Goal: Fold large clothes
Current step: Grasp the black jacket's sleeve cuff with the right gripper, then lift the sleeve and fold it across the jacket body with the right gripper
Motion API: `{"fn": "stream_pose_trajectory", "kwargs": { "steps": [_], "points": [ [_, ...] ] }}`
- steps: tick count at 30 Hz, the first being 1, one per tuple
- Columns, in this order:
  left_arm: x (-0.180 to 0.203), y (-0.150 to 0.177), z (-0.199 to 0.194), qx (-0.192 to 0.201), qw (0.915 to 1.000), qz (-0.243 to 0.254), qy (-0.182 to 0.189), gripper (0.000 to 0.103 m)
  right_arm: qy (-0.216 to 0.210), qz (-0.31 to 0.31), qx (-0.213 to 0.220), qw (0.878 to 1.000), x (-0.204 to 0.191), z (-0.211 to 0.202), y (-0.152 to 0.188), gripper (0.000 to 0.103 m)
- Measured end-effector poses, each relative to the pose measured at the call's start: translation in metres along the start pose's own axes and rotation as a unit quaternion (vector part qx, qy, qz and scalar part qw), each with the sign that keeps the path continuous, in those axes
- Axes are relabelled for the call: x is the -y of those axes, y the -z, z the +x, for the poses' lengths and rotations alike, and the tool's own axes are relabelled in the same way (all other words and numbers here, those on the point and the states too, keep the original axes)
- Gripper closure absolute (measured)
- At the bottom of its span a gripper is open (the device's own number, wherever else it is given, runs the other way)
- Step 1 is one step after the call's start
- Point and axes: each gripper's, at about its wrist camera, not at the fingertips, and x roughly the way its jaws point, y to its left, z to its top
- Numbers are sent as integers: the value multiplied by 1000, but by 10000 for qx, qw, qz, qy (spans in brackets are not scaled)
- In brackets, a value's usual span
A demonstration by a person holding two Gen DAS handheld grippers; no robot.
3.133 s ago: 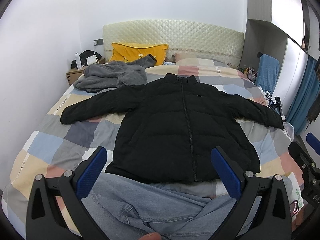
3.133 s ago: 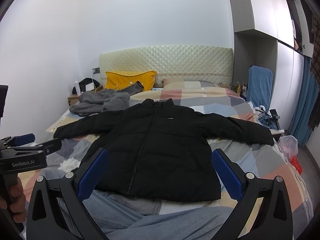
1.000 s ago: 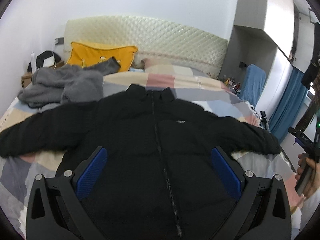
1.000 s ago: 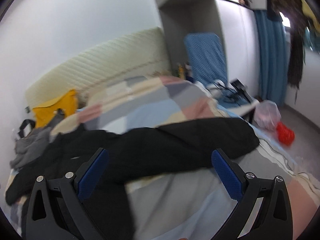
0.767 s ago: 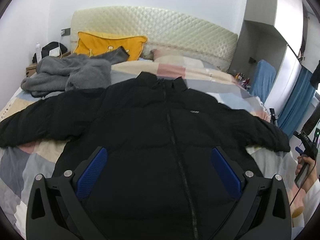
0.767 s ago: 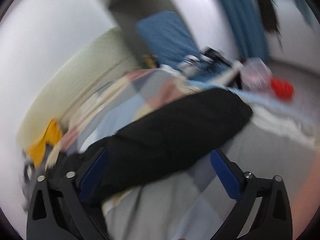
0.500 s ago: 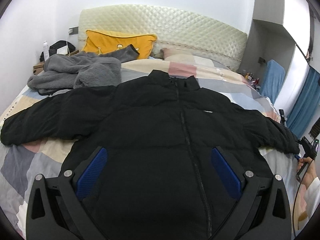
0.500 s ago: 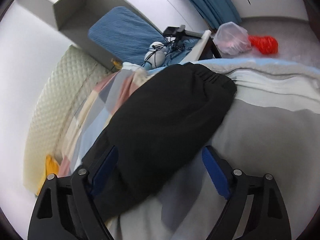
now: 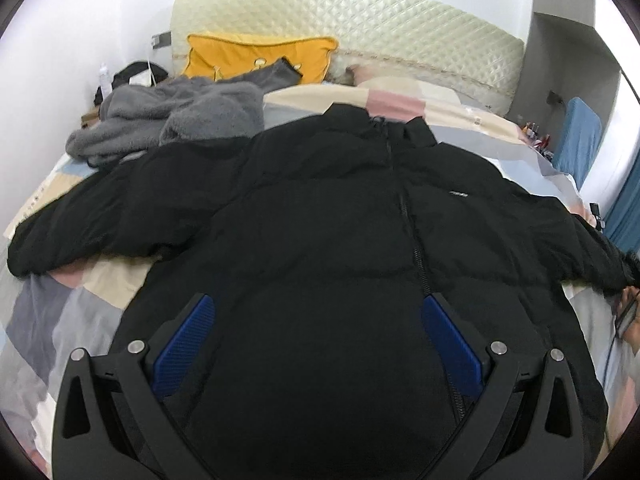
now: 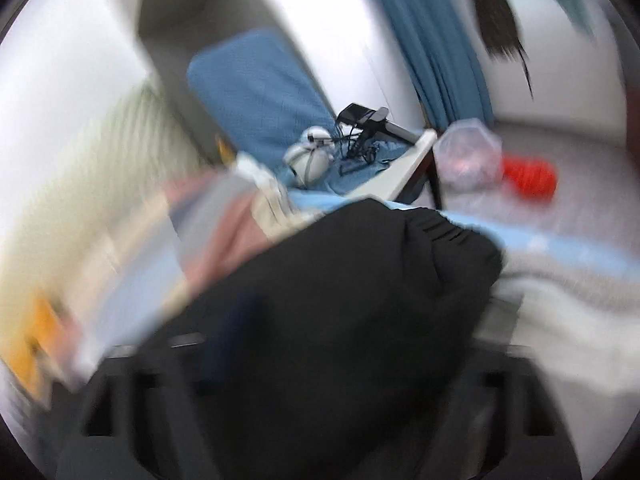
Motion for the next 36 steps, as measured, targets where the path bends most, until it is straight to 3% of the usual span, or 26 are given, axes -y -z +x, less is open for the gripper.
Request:
{"fn": "stream_pose_trajectory", "kwargs": {
  "steps": [1,4,7,12,18,21,25,31,36],
  "points": [
    [-1,1,3,27,10000,-7,31,0,78,-160,-15,9998,-3,-1,2,79],
    [0,6,15,-48,9999,40,-105,0,60,177,36,9998,6,-7,-1,91],
    [1,10,17,-63,9998,111,-156,0,146,397,271,9987,13,-24,-18,98],
    [6,8,0,226,9990,347,-185,0,117,6,554,9984,5,-58,-58,99],
    [-8,-4,-15,352,9992,202,58,0,-125,-88,923,9956,-33,-108,-96,99],
    [-17,-8,-23,395,9991,170,59,0,-445,-152,1100,9928,-67,-139,-108,99],
    [-32,-13,-43,408,9990,-34,159,0,-1185,-467,1369,9824,-123,-198,-112,98],
    [-54,-14,-75,785,9968,-63,137,0,-1704,-1084,1603,9662,-200,-272,-103,97],
    [-60,-10,-83,1060,9926,456,-382,0,-2045,-1864,1727,9453,-282,-324,-76,97]
  ]
}}
